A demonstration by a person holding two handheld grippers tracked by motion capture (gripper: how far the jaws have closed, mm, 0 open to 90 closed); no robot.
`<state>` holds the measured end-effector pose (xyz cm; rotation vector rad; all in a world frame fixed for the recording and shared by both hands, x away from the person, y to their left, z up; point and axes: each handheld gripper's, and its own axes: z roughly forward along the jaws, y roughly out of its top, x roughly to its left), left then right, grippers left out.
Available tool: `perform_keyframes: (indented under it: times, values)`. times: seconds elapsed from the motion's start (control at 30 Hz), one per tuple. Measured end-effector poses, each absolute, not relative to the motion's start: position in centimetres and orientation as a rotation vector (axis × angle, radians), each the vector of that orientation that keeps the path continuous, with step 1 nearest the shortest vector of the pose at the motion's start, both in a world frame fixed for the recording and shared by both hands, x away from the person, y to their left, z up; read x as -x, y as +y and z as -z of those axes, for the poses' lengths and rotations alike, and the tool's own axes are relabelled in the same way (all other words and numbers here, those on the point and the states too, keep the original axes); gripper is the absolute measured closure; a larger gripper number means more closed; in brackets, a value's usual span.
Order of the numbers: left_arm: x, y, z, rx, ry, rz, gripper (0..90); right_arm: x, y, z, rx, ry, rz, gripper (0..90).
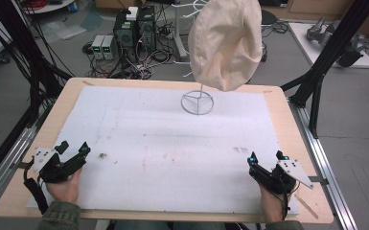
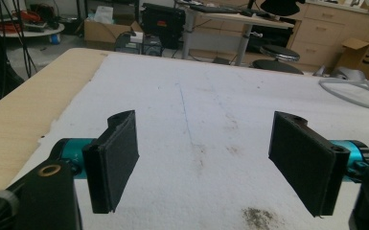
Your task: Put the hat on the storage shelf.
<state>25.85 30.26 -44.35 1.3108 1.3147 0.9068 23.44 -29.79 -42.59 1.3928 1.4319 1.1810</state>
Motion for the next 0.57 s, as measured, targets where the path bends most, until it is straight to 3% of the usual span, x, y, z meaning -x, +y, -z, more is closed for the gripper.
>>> perform_keyframes:
  times: [0.57]
  values:
    - [-25.90,30.33,44.39,-1.309,1.318,-0.904,25.5,-23.72,-29.74,42.77,-1.388,1.474,-1.201,10.7]
